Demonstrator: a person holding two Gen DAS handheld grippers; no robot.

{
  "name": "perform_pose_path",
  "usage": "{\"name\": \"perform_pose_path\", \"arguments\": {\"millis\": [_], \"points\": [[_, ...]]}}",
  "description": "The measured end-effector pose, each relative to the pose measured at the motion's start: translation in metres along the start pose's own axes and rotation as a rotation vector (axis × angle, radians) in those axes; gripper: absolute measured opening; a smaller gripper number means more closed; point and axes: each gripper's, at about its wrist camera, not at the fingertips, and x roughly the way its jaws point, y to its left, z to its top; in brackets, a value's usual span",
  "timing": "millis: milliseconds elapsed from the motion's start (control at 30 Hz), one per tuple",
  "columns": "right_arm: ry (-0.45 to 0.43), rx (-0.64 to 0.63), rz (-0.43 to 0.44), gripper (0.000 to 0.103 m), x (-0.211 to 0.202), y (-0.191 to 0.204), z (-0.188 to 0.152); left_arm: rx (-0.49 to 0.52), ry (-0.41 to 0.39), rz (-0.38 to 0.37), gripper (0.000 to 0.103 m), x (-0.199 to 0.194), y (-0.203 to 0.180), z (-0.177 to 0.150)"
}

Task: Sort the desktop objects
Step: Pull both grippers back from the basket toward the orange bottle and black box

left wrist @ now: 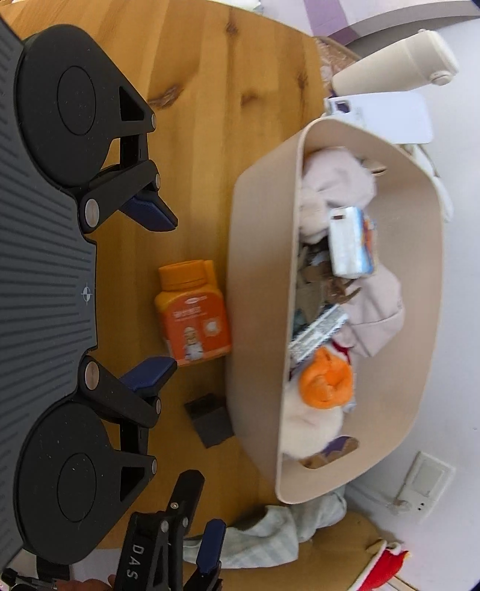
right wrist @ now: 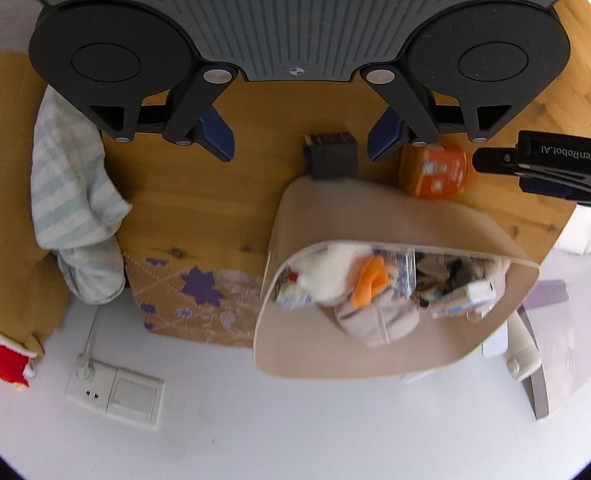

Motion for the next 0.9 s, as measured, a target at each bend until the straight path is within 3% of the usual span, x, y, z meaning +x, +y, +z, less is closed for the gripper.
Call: {"name": "perform_pose_path", "arguments": {"millis": [267,900], "points": [[0.071,-0.029,0.021,0.085,0.019,0.0,-0.009,-0.03,0.055,-0.015,0.076,0.016,-0.005,-0.001],[0.144,-0.052,0.054,0.087,0.056,0.003,-0.006,-0.095,0.129,-0.049,0.076,0.049,-0.019,0.009]]}}
